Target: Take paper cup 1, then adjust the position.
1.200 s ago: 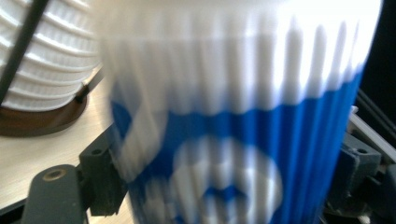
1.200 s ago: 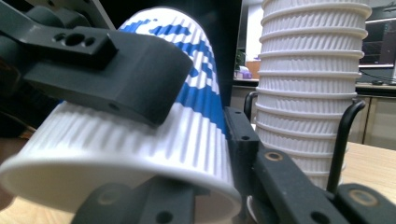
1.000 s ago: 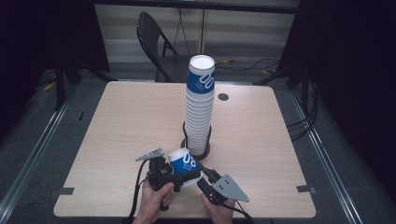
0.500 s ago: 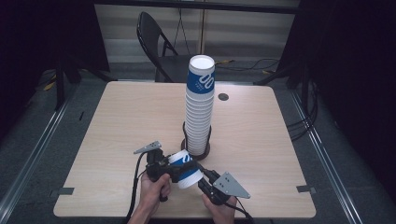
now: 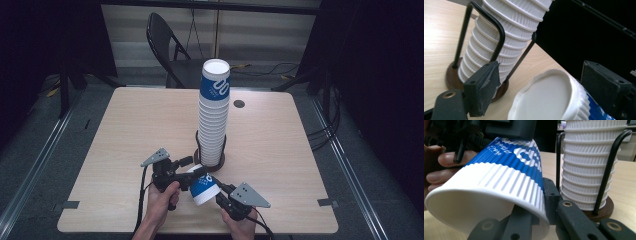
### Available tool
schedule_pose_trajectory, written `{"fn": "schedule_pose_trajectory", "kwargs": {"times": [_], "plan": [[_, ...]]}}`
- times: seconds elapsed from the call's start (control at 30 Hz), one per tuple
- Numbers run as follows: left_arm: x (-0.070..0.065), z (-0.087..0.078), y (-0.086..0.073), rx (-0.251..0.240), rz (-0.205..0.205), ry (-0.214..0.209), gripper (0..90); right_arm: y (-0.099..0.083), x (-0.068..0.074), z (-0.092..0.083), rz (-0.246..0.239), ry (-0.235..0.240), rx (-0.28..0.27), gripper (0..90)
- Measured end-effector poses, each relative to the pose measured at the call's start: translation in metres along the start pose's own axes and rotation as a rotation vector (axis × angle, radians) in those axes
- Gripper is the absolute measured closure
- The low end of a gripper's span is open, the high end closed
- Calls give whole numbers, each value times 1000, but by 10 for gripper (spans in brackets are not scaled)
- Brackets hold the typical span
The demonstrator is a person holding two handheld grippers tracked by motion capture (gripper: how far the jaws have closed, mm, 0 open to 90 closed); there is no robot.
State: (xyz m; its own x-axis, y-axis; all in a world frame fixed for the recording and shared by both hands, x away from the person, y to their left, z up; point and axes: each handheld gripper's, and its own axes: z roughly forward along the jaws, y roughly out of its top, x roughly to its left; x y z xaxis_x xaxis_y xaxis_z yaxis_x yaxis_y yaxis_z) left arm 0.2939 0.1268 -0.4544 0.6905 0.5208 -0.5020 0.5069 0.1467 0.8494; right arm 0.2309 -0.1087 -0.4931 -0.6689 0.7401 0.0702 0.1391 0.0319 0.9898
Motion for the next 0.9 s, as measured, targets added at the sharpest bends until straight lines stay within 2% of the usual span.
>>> {"fn": "schedule_pose_trajectory", "kwargs": {"times": [0.07,0.23,0.33,0.37,0.5,0.57,0.6,0.67,0.77,0.9], "plan": [[1,-3,0,-28,15,17,156,0,-1,-1,-3,1,16,854],[3,-12,0,-81,109,88,156,1,-4,-2,13,4,50,854],[6,-17,1,-63,126,84,158,2,-6,-3,23,4,74,854],[6,-18,0,-69,120,78,158,2,-7,-3,27,7,80,854],[6,-22,0,-61,162,93,164,3,-9,-3,37,8,110,854],[5,-22,-1,-44,197,93,158,4,-10,-4,48,10,125,855],[5,-22,-1,-44,197,93,156,4,-10,-4,48,10,125,855],[3,-23,-2,-37,235,104,157,5,-11,-5,47,14,141,855],[2,-24,-2,-32,245,90,159,5,-12,-6,44,14,150,854],[1,-25,-4,25,291,94,163,6,-15,-5,46,18,181,855]]}}
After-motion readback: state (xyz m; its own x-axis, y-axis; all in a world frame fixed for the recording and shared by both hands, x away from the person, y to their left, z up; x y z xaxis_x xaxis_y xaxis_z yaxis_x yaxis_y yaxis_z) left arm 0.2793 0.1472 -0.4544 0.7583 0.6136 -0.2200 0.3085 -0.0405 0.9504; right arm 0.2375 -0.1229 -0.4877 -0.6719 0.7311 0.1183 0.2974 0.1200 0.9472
